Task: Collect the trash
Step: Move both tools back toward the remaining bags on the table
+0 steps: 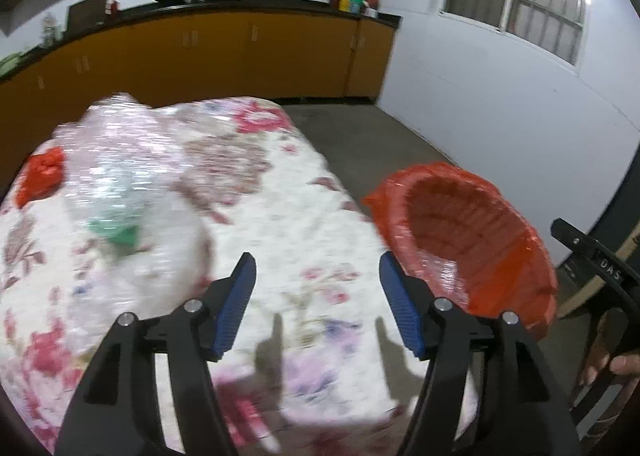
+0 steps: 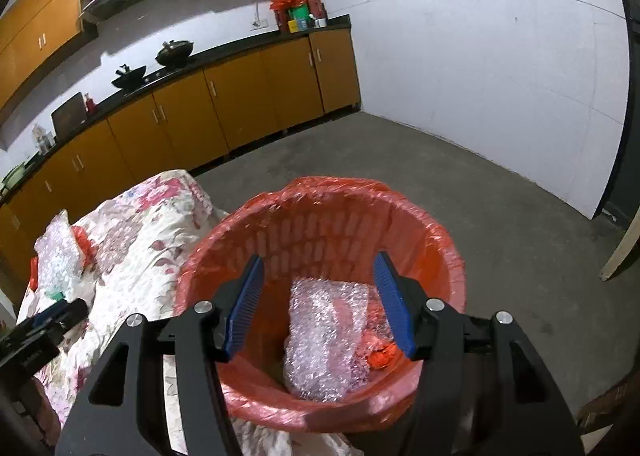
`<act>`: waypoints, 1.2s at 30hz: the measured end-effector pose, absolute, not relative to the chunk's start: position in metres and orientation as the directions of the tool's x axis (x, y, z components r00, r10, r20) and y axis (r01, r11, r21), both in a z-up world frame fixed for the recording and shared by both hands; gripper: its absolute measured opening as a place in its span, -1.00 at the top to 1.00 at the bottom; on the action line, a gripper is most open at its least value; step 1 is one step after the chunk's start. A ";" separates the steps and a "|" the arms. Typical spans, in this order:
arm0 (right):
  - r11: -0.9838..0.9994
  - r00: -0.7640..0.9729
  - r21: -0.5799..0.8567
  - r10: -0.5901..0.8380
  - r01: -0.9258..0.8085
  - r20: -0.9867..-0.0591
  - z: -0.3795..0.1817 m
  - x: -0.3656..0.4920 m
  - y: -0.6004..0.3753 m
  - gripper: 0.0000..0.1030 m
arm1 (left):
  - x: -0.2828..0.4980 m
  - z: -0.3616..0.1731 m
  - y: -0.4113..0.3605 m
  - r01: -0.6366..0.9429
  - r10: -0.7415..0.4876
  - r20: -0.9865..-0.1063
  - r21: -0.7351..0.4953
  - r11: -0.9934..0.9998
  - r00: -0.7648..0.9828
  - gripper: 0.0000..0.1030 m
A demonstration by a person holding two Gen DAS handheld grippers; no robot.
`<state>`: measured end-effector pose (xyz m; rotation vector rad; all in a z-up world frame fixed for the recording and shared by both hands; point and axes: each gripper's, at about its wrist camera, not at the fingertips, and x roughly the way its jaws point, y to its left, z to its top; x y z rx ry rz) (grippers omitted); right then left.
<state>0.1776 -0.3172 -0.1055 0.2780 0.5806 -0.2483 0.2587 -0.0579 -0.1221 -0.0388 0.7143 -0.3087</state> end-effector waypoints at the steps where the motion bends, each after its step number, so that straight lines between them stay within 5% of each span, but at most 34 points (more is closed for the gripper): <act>1: 0.936 0.807 0.181 -0.149 0.301 -0.571 -0.105 0.179 -0.313 -0.12 | 0.256 -0.120 -0.050 0.251 -0.274 -0.633 -0.129 0.959 0.724 -0.28; 14: 0.989 0.828 0.112 -0.017 0.097 -0.560 -0.090 0.205 -0.215 -0.12 | 0.230 -0.108 0.070 -0.030 0.035 -0.542 0.019 0.999 0.840 -0.51; 21: 0.985 0.799 0.142 0.161 -0.095 -0.580 -0.088 0.232 -0.132 -0.12 | 0.225 -0.108 0.145 -0.197 0.167 -0.538 0.003 0.980 0.826 -0.51; 36: 0.976 0.672 0.181 0.217 -0.125 -0.708 -0.131 0.285 -0.032 -0.12 | 0.213 -0.110 0.223 -0.328 0.256 -0.545 -0.037 0.944 0.798 -0.52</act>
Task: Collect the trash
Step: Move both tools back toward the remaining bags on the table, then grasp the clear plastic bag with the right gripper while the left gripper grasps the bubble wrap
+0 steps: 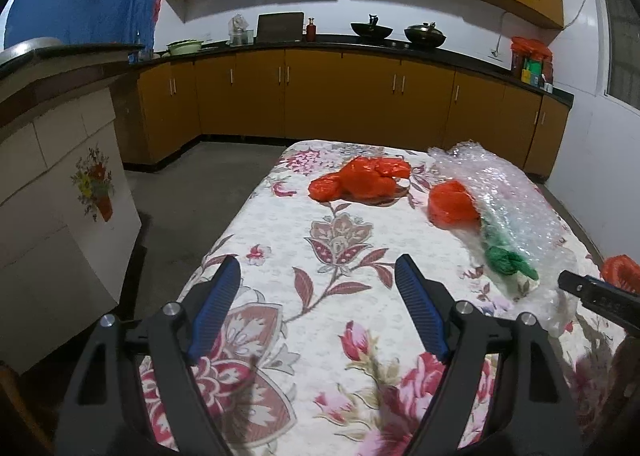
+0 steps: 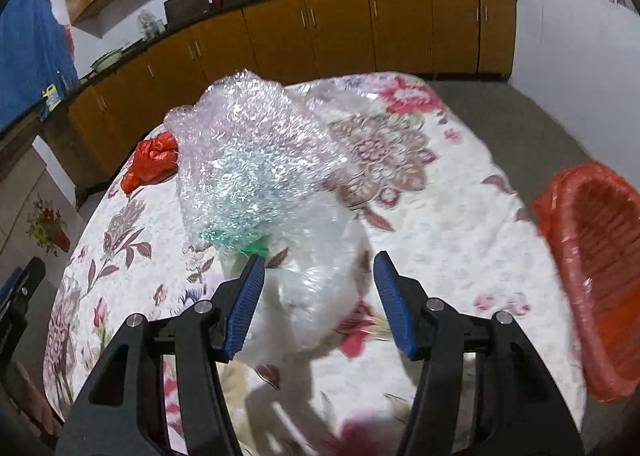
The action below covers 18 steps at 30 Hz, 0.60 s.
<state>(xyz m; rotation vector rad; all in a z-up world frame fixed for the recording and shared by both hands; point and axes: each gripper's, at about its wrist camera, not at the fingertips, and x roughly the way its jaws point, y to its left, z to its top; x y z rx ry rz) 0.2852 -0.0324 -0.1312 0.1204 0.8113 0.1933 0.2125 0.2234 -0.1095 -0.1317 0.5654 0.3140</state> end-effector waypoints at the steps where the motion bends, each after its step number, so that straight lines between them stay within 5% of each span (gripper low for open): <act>1: 0.974 0.659 0.189 0.225 -0.127 -0.717 -0.134 0.288 -0.029 -0.12 | 0.214 -0.110 0.225 -0.326 0.251 -0.548 -0.042 0.944 0.798 -0.52; 5: 0.971 0.626 0.186 0.241 -0.153 -0.742 -0.145 0.290 -0.020 -0.07 | 0.223 -0.110 0.224 -0.290 0.200 -0.556 -0.077 0.954 0.807 -0.52; 10: 0.968 0.634 0.150 0.246 -0.202 -0.733 -0.144 0.280 -0.022 0.23 | 0.243 -0.109 0.200 -0.202 0.109 -0.566 -0.104 0.974 0.817 -0.52; 18: 0.983 0.680 0.052 0.160 -0.177 -0.715 -0.139 0.258 -0.058 0.31 | 0.299 -0.114 0.146 -0.057 -0.101 -0.613 -0.233 0.971 0.784 -0.48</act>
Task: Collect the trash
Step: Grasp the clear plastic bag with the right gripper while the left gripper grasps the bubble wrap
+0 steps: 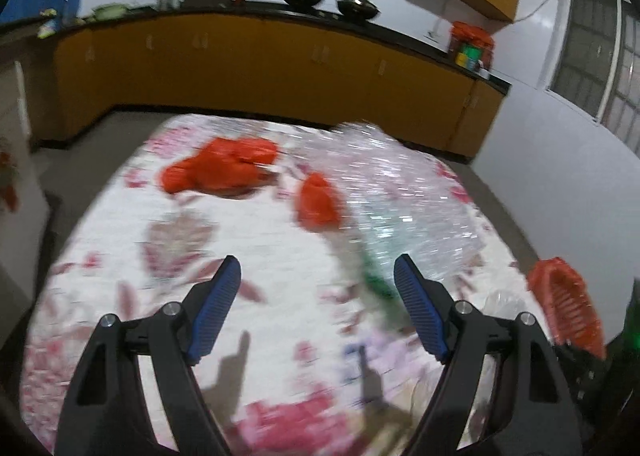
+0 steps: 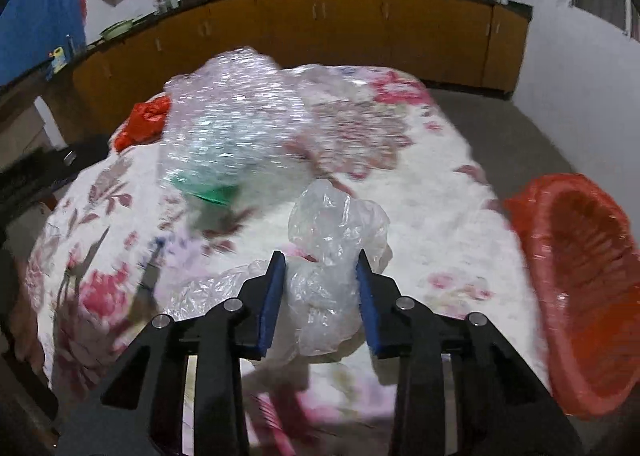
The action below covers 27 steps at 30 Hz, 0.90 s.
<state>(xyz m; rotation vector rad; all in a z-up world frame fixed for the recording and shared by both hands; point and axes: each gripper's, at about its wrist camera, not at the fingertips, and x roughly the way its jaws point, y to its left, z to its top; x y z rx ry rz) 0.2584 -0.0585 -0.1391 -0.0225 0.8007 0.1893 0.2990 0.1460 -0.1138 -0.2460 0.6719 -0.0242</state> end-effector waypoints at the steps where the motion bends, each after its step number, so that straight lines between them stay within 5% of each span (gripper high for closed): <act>1: 0.986 0.686 0.045 0.146 -0.163 -0.713 -0.139 0.256 -0.067 0.31 | 0.306 -0.115 0.140 -0.048 -0.115 -0.622 -0.238 0.970 0.775 -0.44; 8: 0.990 0.694 0.047 0.128 -0.134 -0.709 -0.137 0.254 -0.092 0.31 | 0.344 -0.134 0.109 -0.006 -0.176 -0.689 -0.252 0.968 0.703 -0.17; 13: 0.989 0.700 0.038 0.126 -0.141 -0.703 -0.138 0.250 -0.092 0.31 | 0.348 -0.142 0.108 0.036 -0.262 -0.684 -0.326 0.945 0.681 0.76; 14: 0.989 0.700 0.039 0.127 -0.140 -0.702 -0.138 0.250 -0.093 0.31 | 0.346 -0.141 0.107 0.047 -0.266 -0.675 -0.325 0.945 0.688 0.83; 20: 0.990 0.718 0.048 0.127 -0.130 -0.685 -0.130 0.245 -0.099 0.36 | 0.325 -0.121 0.102 0.099 -0.241 -0.631 -0.251 0.963 0.737 0.90; 22: 0.991 0.727 0.045 0.125 -0.129 -0.675 -0.125 0.243 -0.101 0.58 | 0.316 -0.113 0.101 0.107 -0.238 -0.618 -0.241 0.965 0.749 0.90; 27: 0.989 0.735 0.022 0.121 -0.144 -0.668 -0.117 0.239 -0.102 0.70 | 0.296 -0.098 0.096 0.133 -0.224 -0.594 -0.195 0.972 0.772 0.90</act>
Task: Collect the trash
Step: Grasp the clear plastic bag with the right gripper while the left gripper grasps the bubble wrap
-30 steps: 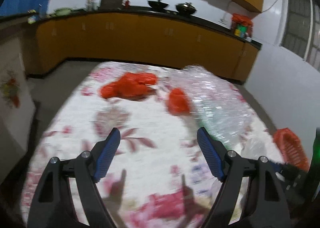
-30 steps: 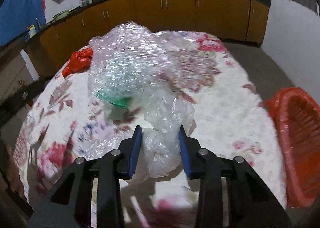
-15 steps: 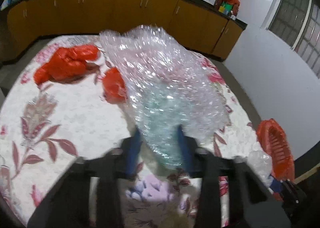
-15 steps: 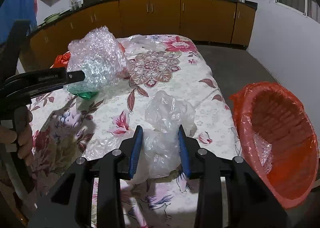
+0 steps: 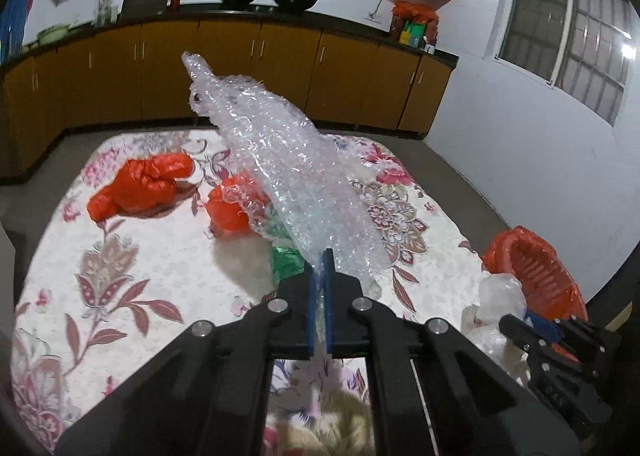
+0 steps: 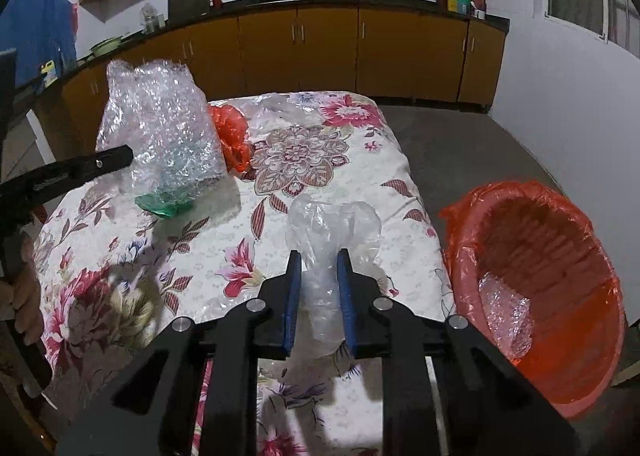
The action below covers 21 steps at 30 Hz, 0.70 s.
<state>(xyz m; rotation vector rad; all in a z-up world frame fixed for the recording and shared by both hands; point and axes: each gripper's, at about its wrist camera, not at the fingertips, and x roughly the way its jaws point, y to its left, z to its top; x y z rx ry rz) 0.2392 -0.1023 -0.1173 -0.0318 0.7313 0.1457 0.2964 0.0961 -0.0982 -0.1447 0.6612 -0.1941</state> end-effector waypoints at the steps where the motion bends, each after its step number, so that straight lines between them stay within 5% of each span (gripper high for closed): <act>1: 0.988 0.731 0.017 0.123 -0.151 -0.671 -0.118 0.239 -0.101 0.73 | 0.296 -0.096 0.098 0.134 -0.224 -0.593 -0.193 0.972 0.774 0.90; 21: 0.995 0.805 0.042 0.098 -0.091 -0.584 -0.085 0.215 -0.139 0.84 | 0.258 -0.054 0.070 0.242 -0.286 -0.532 -0.153 0.958 0.797 0.90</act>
